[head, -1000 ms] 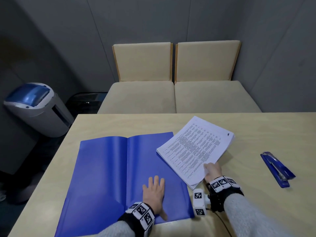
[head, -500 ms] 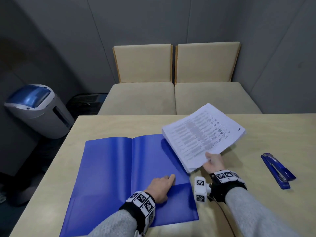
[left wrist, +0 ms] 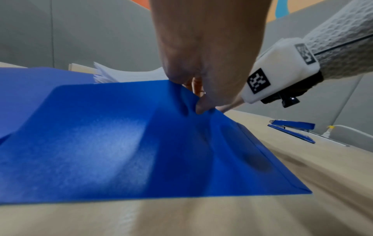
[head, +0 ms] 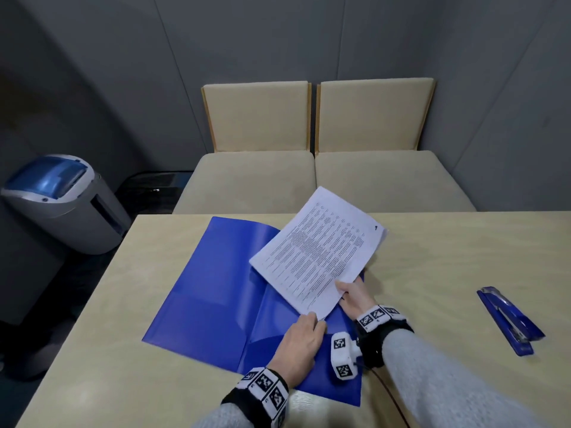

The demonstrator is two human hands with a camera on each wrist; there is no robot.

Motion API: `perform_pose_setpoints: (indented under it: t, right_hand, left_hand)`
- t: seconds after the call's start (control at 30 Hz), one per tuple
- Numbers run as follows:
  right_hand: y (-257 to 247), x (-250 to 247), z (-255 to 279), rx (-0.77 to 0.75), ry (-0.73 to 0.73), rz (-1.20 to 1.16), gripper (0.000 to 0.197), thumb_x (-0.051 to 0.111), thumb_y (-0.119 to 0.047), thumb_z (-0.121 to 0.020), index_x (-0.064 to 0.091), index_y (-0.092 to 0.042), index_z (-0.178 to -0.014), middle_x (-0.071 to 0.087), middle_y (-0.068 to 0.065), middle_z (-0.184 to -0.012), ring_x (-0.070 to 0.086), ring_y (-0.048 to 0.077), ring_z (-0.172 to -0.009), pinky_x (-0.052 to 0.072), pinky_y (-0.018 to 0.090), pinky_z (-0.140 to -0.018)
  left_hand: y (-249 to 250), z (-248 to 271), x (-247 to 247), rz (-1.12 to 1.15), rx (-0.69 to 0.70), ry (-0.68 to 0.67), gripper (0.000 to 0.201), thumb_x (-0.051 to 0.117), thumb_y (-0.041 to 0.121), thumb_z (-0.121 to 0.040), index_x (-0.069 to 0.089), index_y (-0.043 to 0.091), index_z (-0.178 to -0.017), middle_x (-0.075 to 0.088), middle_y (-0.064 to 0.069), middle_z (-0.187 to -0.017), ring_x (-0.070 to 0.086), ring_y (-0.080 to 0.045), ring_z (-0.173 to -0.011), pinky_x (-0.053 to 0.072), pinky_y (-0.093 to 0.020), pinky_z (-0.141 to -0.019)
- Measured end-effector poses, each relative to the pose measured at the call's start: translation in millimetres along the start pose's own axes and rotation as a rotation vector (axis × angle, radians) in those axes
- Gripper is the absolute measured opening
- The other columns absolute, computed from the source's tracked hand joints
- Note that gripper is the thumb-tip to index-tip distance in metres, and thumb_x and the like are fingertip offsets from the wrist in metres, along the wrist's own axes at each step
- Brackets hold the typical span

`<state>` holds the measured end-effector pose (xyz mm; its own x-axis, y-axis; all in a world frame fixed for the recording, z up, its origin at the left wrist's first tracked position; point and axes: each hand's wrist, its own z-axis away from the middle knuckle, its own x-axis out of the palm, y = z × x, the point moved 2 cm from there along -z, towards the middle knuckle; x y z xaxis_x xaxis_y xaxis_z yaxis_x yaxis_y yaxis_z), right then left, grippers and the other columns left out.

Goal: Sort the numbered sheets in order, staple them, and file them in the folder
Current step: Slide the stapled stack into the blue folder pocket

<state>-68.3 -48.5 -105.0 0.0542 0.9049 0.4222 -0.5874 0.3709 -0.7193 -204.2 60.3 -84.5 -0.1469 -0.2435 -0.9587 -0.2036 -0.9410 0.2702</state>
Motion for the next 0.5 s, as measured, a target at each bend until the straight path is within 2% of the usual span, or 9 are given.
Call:
perform_pose_setpoints:
  t: [0.13, 0.23, 0.33, 0.43, 0.5]
  right_hand:
    - [3.6, -4.7, 7.9, 0.078, 0.005, 0.133, 0.04, 0.038, 0.018, -0.089, 0.055, -0.011, -0.109, 0.063, 0.009, -0.098, 0.06, 0.023, -0.089, 0.051, 0.035, -0.074]
    - [5.9, -8.0, 10.3, 0.112, 0.011, 0.194, 0.04, 0.04, 0.017, -0.09, 0.051, -0.012, -0.115, 0.062, 0.007, -0.097, 0.059, 0.021, -0.087, 0.05, 0.034, -0.069]
    - [5.6, -9.1, 9.6, 0.139, 0.027, 0.195, 0.039, 0.04, 0.017, -0.091, 0.049, -0.013, -0.115, 0.062, 0.007, -0.094, 0.059, 0.022, -0.084, 0.049, 0.034, -0.067]
    - [6.1, -9.4, 8.7, 0.176, 0.018, 0.217, 0.04, 0.039, 0.016, -0.091, 0.05, -0.014, -0.115, 0.063, 0.007, -0.093, 0.061, 0.023, -0.082, 0.051, 0.036, -0.067]
    - [7.3, -10.1, 8.7, 0.174, 0.0, 0.233, 0.043, 0.04, 0.016, -0.091, 0.05, -0.015, -0.119, 0.064, 0.006, -0.096, 0.062, 0.023, -0.084, 0.052, 0.036, -0.064]
  left_hand:
    - [-4.0, -3.6, 7.2, -0.002, -0.021, -0.023, 0.049, 0.069, -0.009, -0.045, 0.048, 0.017, -0.081, 0.05, -0.002, -0.093, 0.053, -0.02, -0.076, 0.033, -0.025, -0.044]
    - [-7.7, -7.5, 11.8, 0.037, -0.007, -0.066, 0.034, 0.058, -0.008, -0.064, 0.052, 0.012, -0.091, 0.053, -0.008, -0.099, 0.053, -0.028, -0.089, 0.036, -0.03, -0.056]
    - [-10.7, -12.4, 6.7, 0.136, -0.07, -0.187, 0.025, 0.042, -0.001, -0.083, 0.048, 0.01, -0.105, 0.058, -0.012, -0.106, 0.052, -0.032, -0.097, 0.041, -0.04, -0.071]
    - [-13.7, -17.7, 1.1, 0.191, -0.091, -0.249, 0.018, 0.041, 0.008, -0.089, 0.049, 0.013, -0.104, 0.06, -0.009, -0.107, 0.054, -0.029, -0.097, 0.04, -0.037, -0.074]
    - [-15.3, -19.2, 1.6, 0.216, -0.055, -0.229, 0.013, 0.042, 0.011, -0.091, 0.05, 0.013, -0.101, 0.052, -0.008, -0.11, 0.05, -0.027, -0.099, 0.041, -0.036, -0.073]
